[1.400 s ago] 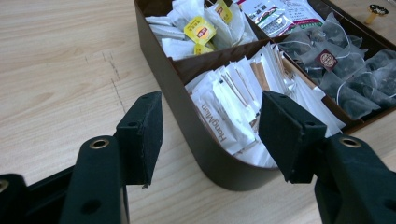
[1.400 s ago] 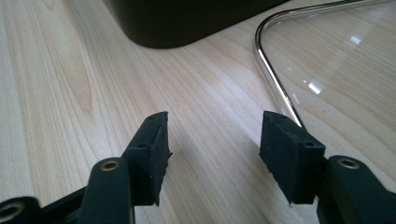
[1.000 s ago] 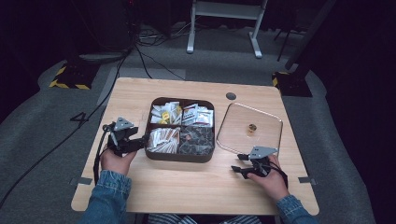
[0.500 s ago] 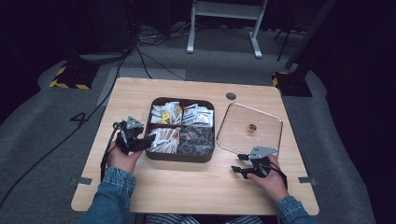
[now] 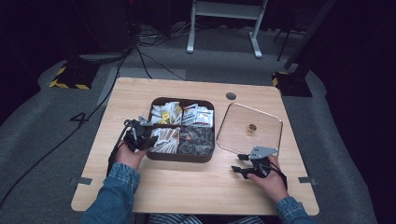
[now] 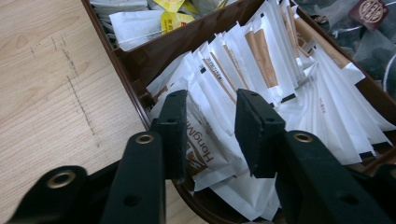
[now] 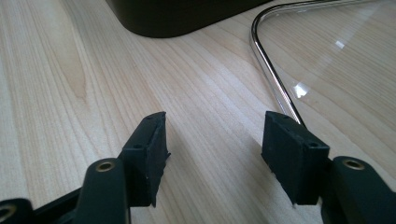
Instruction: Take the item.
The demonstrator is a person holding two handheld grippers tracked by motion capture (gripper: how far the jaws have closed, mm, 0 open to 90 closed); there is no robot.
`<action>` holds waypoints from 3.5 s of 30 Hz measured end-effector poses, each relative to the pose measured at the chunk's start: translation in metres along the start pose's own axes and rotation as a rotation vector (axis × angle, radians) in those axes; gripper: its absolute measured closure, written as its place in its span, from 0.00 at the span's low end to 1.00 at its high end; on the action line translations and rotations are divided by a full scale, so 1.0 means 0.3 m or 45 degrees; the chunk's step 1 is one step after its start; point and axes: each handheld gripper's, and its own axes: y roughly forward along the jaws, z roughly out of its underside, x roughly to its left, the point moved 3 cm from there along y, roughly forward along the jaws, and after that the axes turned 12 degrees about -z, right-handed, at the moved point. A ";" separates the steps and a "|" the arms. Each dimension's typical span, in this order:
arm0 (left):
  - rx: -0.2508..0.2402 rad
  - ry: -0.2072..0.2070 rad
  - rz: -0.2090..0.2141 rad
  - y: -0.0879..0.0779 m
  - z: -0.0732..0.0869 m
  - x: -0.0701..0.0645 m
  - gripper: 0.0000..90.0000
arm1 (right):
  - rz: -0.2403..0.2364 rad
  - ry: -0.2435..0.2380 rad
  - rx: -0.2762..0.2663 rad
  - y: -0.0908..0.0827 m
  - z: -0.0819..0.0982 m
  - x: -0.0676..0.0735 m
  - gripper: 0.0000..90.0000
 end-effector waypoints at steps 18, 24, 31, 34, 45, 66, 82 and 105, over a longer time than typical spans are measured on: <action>0.093 0.030 -0.023 0.054 0.008 -0.012 0.91 | 0.005 0.003 0.000 -0.003 0.003 0.002 0.45; 0.085 0.008 -0.016 0.050 0.017 0.009 0.98 | 0.005 0.003 0.000 -0.003 0.003 0.002 0.45; 0.031 -0.023 0.045 0.033 0.018 0.024 1.00 | 0.006 0.004 0.000 -0.004 0.003 0.003 0.45; -0.020 -0.080 0.112 0.011 0.018 0.040 1.00 | 0.006 0.005 0.000 -0.004 0.004 0.003 0.45; -0.182 -0.200 0.299 -0.060 0.009 0.071 1.00 | 0.006 0.006 0.000 -0.004 0.003 0.003 0.45; -0.367 -0.134 0.462 -0.198 -0.053 -0.018 1.00 | 0.006 0.005 0.000 -0.004 0.004 0.003 0.45; -0.363 0.047 0.576 -0.261 -0.064 -0.185 1.00 | 0.006 0.005 0.000 -0.004 0.004 0.003 0.45; -0.334 0.213 0.690 -0.239 0.002 -0.320 1.00 | 0.006 0.004 0.000 -0.004 0.004 0.003 0.45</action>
